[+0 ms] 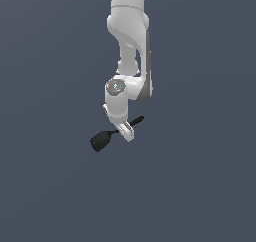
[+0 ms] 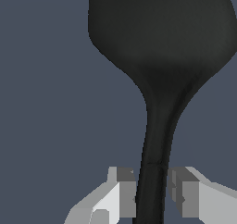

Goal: Pick up the object and move it to a goal position.

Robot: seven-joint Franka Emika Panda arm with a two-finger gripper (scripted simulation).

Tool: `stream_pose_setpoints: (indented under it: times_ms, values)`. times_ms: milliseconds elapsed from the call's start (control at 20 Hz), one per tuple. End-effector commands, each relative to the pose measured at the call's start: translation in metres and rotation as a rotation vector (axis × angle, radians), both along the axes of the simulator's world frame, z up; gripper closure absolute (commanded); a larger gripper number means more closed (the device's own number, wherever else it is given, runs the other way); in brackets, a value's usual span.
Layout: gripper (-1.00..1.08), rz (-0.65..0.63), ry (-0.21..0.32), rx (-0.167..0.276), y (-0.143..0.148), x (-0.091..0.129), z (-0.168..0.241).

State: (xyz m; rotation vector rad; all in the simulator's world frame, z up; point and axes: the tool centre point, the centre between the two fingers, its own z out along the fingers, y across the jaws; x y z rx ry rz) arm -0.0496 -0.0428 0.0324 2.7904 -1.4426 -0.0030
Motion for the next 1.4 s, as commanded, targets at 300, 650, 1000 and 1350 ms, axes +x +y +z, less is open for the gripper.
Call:
stream_pose_setpoints:
  times_ms: [300,650,1000,1350]
  values:
    - [1.08,0.0,-0.002,0.0,0.038,0.004,0.057]
    - [1.08,-0.001,-0.002,-0.002,0.084,0.009,0.128]
    - [1.08,-0.001,-0.002,-0.003,0.127,0.014,0.192]
    - [1.08,0.0,-0.002,-0.002,0.153,0.019,0.23]
